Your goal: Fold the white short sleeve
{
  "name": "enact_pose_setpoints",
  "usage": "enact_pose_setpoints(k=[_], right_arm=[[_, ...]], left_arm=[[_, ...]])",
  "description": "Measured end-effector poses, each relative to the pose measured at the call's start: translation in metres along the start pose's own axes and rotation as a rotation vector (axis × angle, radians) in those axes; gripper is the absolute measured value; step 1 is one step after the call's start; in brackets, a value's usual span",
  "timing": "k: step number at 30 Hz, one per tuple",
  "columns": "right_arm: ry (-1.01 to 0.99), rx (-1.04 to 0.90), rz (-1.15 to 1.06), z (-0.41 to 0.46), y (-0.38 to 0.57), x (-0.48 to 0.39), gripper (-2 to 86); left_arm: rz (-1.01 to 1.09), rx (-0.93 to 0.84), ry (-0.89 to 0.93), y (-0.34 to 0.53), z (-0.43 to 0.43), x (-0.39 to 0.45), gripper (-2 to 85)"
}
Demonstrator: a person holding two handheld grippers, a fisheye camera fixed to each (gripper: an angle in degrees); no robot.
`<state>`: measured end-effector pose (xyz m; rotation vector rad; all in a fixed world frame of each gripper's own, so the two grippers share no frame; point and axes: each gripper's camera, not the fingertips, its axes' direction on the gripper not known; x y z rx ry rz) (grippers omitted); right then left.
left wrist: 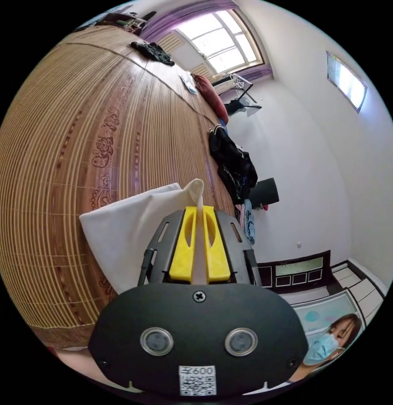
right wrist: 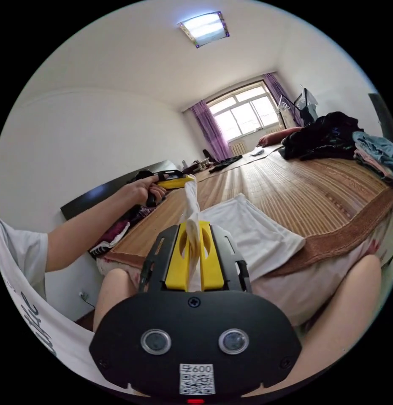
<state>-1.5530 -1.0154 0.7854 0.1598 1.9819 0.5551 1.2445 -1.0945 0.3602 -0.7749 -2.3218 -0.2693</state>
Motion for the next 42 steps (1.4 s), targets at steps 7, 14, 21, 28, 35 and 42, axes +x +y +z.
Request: enact_pose_setpoints(k=[7, 14, 21, 28, 35, 42], right_arm=[[-0.079, -0.055, 0.161, -0.002, -0.077, 0.001, -0.8], [-0.142, -0.089, 0.255, -0.008, -0.136, -0.018, -0.7], [-0.123, -0.104, 0.270, -0.016, -0.174, -0.063, -0.7], [-0.088, -0.098, 0.303, -0.030, -0.200, -0.104, -0.8], [-0.070, -0.076, 0.317, -0.046, -0.207, -0.151, -0.8], [-0.050, -0.059, 0.320, -0.056, -0.205, -0.188, -0.8]], left_arm=[[-0.069, -0.009, -0.073, 0.053, 0.016, -0.156, 2.1], [-0.078, -0.028, -0.120, 0.109, 0.006, -0.301, 2.1], [-0.081, -0.052, -0.187, 0.159, -0.013, -0.420, 2.1], [-0.060, -0.096, -0.257, 0.205, -0.034, -0.522, 2.1], [-0.035, -0.077, -0.284, 0.267, -0.069, -0.597, 2.1], [0.026, -0.047, -0.351, 0.322, -0.110, -0.628, 2.1]])
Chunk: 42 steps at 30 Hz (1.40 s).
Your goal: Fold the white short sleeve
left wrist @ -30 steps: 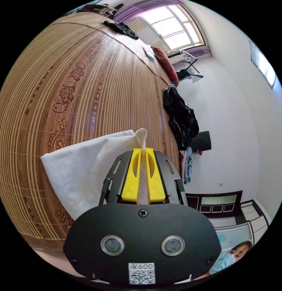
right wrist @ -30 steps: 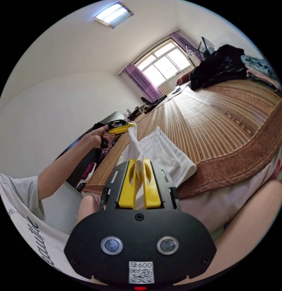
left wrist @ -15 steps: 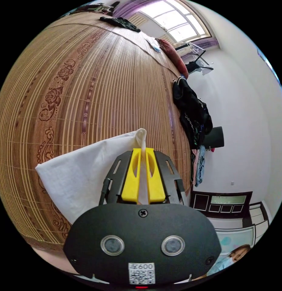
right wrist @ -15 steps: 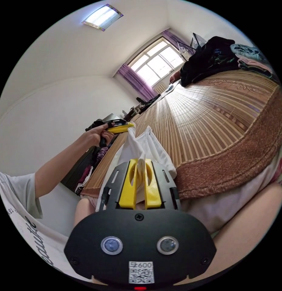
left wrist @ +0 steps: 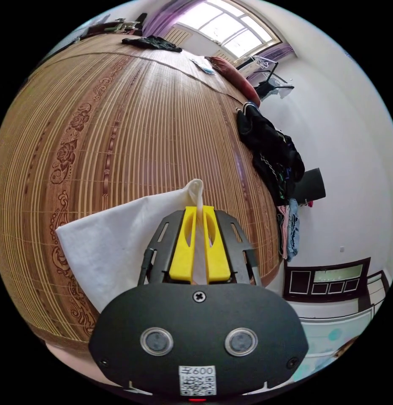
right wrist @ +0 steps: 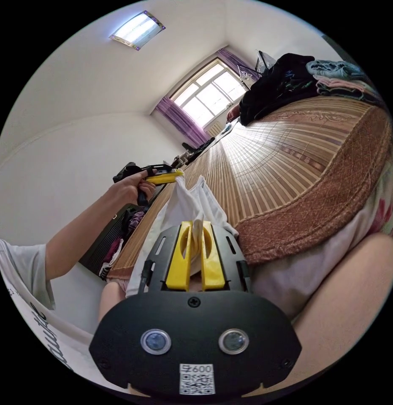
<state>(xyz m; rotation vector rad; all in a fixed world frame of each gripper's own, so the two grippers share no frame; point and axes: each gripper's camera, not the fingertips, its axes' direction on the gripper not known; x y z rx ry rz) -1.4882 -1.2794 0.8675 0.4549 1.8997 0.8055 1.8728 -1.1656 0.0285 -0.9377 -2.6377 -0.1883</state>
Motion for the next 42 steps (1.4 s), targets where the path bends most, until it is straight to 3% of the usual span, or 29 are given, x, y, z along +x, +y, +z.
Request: enact_pose_setpoints(k=[15, 27, 33, 35, 39, 42], right_arm=[[0.038, -0.003, -0.039, -0.003, 0.037, -0.051, -0.8], [0.069, 0.005, -0.041, 0.017, 0.072, -0.054, -0.7], [0.082, 0.003, -0.043, 0.036, 0.087, -0.046, -0.7], [0.092, 0.006, -0.035, 0.044, 0.093, -0.043, -0.7], [0.105, 0.011, -0.031, 0.059, 0.103, -0.037, -0.7], [0.111, 0.012, 0.000, 0.072, 0.110, -0.030, -0.8]], left_arm=[[0.054, -0.054, -0.091, 0.080, 0.013, -0.048, 1.8], [0.154, -0.027, -0.153, 0.125, -0.034, 0.005, 3.7], [0.199, -0.063, -0.062, 0.129, -0.054, 0.055, 12.6], [0.281, -0.060, -0.039, 0.134, -0.083, 0.096, 16.1], [0.557, 0.056, -0.090, 0.172, -0.159, 0.162, 14.0], [0.530, 0.098, -0.007, 0.191, -0.219, 0.162, 11.9]])
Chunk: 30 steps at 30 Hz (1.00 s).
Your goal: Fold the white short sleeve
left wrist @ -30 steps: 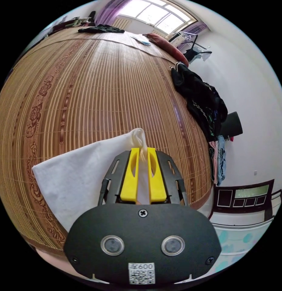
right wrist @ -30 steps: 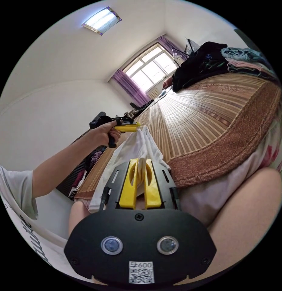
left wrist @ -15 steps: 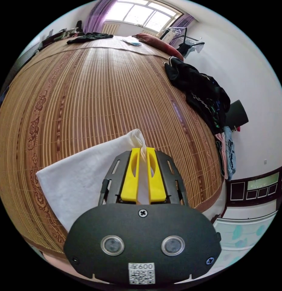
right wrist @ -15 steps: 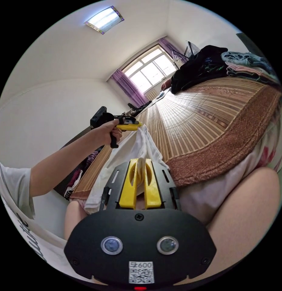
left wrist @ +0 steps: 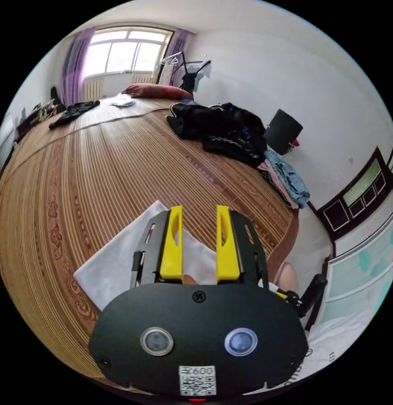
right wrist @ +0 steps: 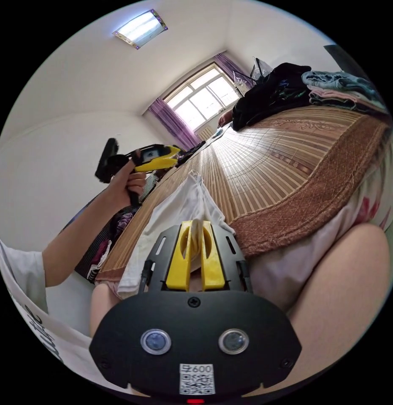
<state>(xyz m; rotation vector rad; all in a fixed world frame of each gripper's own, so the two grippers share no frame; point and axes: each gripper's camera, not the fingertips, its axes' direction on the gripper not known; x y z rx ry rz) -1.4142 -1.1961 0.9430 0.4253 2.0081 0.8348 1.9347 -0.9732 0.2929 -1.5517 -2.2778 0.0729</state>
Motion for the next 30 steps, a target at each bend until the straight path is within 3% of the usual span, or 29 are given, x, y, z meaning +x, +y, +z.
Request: enact_pose_setpoints(k=[3, 7, 9, 10, 16, 18, 20, 22, 26, 30], right_arm=[[0.029, 0.002, 0.005, 0.013, 0.009, 0.001, -0.8], [0.065, 0.010, 0.026, 0.031, 0.024, 0.007, -0.8], [0.055, -0.002, 0.058, 0.039, 0.030, 0.017, -0.8], [0.052, -0.014, 0.068, 0.043, 0.033, 0.024, -0.8], [0.154, 0.013, 0.117, 0.037, 0.049, 0.037, -0.8], [0.293, 0.082, 0.002, 0.033, 0.048, 0.009, -0.9], [0.529, 0.140, -0.300, 0.054, 0.038, -0.048, -0.9], [0.603, 0.136, -0.478, 0.094, 0.021, -0.077, -0.9], [0.264, -0.141, -0.763, 0.246, -0.037, -0.115, -0.9], [0.049, -0.516, -0.925, 0.411, -0.051, -0.151, -0.9]], left_arm=[[-0.126, 0.005, 0.093, 0.017, -0.039, -0.043, 9.1], [-0.280, -0.075, -0.120, 0.040, -0.060, -0.117, 2.8], [-0.195, -0.223, -0.290, 0.036, -0.040, -0.128, 1.7], [-0.058, -0.196, -0.294, 0.034, -0.038, -0.117, 1.3], [0.023, -0.158, -0.436, -0.011, -0.043, -0.049, 0.6], [0.033, -0.121, -0.450, -0.020, -0.049, -0.037, 0.6], [-0.035, -0.098, -0.380, -0.043, -0.063, -0.043, 0.7], [-0.112, -0.075, -0.282, -0.060, -0.075, -0.057, 0.7], [-0.260, -0.010, -0.043, -0.094, -0.100, -0.084, 0.6], [-0.262, 0.096, 0.021, -0.138, -0.125, -0.068, 0.4]])
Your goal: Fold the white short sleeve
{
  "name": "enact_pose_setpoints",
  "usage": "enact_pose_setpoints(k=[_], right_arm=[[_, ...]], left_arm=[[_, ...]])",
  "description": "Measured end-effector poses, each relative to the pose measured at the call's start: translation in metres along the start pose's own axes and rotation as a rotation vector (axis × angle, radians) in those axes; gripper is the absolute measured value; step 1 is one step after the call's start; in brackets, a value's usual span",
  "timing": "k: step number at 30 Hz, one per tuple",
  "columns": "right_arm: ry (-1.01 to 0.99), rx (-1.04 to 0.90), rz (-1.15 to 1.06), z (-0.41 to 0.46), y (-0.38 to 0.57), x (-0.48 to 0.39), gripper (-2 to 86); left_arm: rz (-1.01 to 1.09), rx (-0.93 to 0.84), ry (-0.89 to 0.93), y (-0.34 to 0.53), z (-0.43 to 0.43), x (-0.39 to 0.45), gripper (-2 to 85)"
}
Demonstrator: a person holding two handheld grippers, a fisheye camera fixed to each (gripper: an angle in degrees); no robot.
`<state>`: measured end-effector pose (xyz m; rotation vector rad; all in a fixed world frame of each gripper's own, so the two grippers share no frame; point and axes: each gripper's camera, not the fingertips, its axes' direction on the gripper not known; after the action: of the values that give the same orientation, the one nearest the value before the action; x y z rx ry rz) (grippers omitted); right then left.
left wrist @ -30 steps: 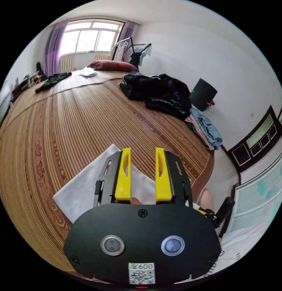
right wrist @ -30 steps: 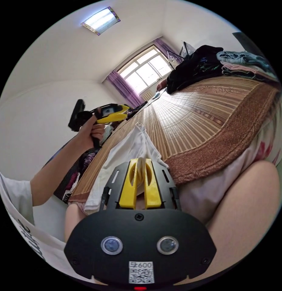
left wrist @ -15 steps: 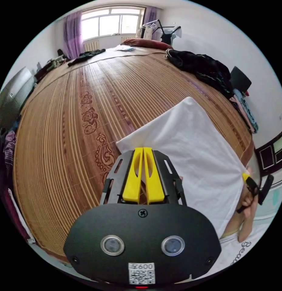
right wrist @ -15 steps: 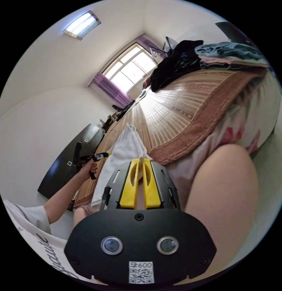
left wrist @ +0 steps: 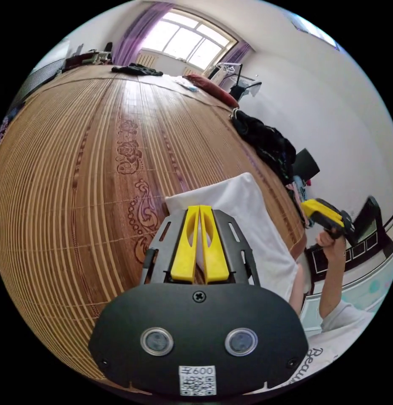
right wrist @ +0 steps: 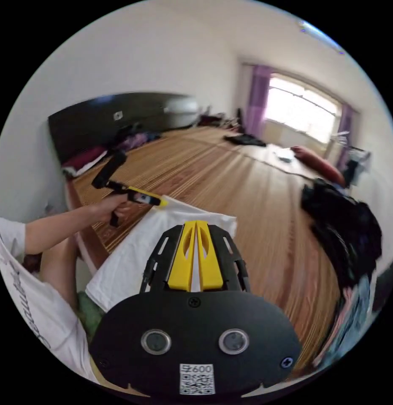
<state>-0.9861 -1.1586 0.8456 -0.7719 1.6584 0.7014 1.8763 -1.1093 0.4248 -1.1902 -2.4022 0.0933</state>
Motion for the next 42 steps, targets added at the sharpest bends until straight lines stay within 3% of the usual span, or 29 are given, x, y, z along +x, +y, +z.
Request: enact_pose_setpoints(k=[2, 4, 6, 7, 9, 11, 12, 13, 16, 19, 20, 22, 23, 24, 26, 28, 30, 31, 33, 35, 38, 42], right_arm=[[-0.028, -0.118, -0.049, 0.086, -0.043, 0.005, -0.9], [-0.072, -0.145, -0.019, 0.134, -0.056, 0.021, -0.8], [-0.132, -0.196, 0.059, 0.175, -0.053, 0.053, -0.8], [-0.060, -0.260, 0.086, 0.197, -0.041, 0.078, -0.8], [-0.005, -0.181, 0.170, 0.197, -0.013, 0.127, -0.8], [0.185, -0.136, 0.523, 0.179, 0.027, 0.203, -0.8], [0.257, -0.106, 0.542, 0.171, 0.036, 0.210, -0.8], [0.314, -0.032, 0.533, 0.161, 0.050, 0.215, -0.9], [0.158, 0.000, 0.404, 0.168, 0.048, 0.206, -0.9], [-0.029, 0.036, 0.103, 0.188, 0.032, 0.155, -0.9], [-0.127, 0.001, 0.020, 0.202, 0.028, 0.139, -0.9], [-0.130, -0.122, -0.031, 0.231, 0.028, 0.129, -0.9], [-0.023, -0.196, -0.041, 0.248, 0.036, 0.133, -0.8], [-0.041, -0.154, -0.033, 0.246, 0.041, 0.140, -0.8], [-0.080, -0.100, 0.254, 0.241, 0.061, 0.195, -0.8], [0.047, -0.105, 0.320, 0.240, 0.072, 0.202, -0.8], [0.264, -0.237, 0.167, 0.253, 0.068, 0.174, -0.8], [0.463, -0.285, 0.080, 0.262, 0.067, 0.152, -0.9], [0.574, -0.165, 0.035, 0.254, 0.068, 0.126, -0.9], [0.271, -0.054, 0.092, 0.239, 0.064, 0.118, -0.9], [-0.078, -0.129, 0.112, 0.253, 0.065, 0.123, -0.9], [-0.124, -0.179, 0.024, 0.272, 0.083, 0.114, -0.9]], left_arm=[[0.009, -0.032, 0.076, -0.036, 0.014, 0.018, 0.4], [-0.004, -0.145, -0.018, -0.061, 0.041, 0.024, 0.4], [0.012, -0.155, 0.022, -0.078, 0.049, 0.027, 0.5], [-0.027, -0.145, 0.079, -0.086, 0.050, 0.025, 0.5], [-0.051, -0.134, 0.158, -0.097, 0.053, 0.027, 0.4], [-0.092, -0.118, 0.222, -0.113, 0.058, 0.034, 0.3], [-0.096, -0.117, 0.232, -0.117, 0.060, 0.037, 0.2], [-0.102, -0.117, 0.239, -0.128, 0.063, 0.048, 0.2], [-0.087, -0.114, 0.206, -0.153, 0.071, 0.085, 0.1], [-0.102, -0.094, 0.195, -0.173, 0.079, 0.119, 0.1], [-0.112, -0.084, 0.200, -0.180, 0.083, 0.131, 0.1], [-0.115, -0.080, 0.203, -0.192, 0.090, 0.150, 0.1], [-0.112, -0.080, 0.200, -0.200, 0.095, 0.164, 0.1], [-0.109, -0.083, 0.195, -0.205, 0.098, 0.172, 0.1], [-0.091, -0.086, 0.160, -0.223, 0.108, 0.208, 0.2], [-0.067, -0.092, 0.113, -0.236, 0.116, 0.241, 0.2], [-0.026, -0.097, 0.044, -0.249, 0.123, 0.278, 0.2], [0.007, -0.100, -0.009, -0.257, 0.128, 0.306, 0.2], [0.054, -0.103, -0.090, -0.268, 0.136, 0.347, 0.2], [0.118, -0.134, -0.157, -0.284, 0.146, 0.398, 0.2], [0.225, -0.210, -0.100, -0.291, 0.139, 0.472, 0.3], [0.279, -0.263, -0.093, -0.278, 0.153, 0.541, 0.2]])
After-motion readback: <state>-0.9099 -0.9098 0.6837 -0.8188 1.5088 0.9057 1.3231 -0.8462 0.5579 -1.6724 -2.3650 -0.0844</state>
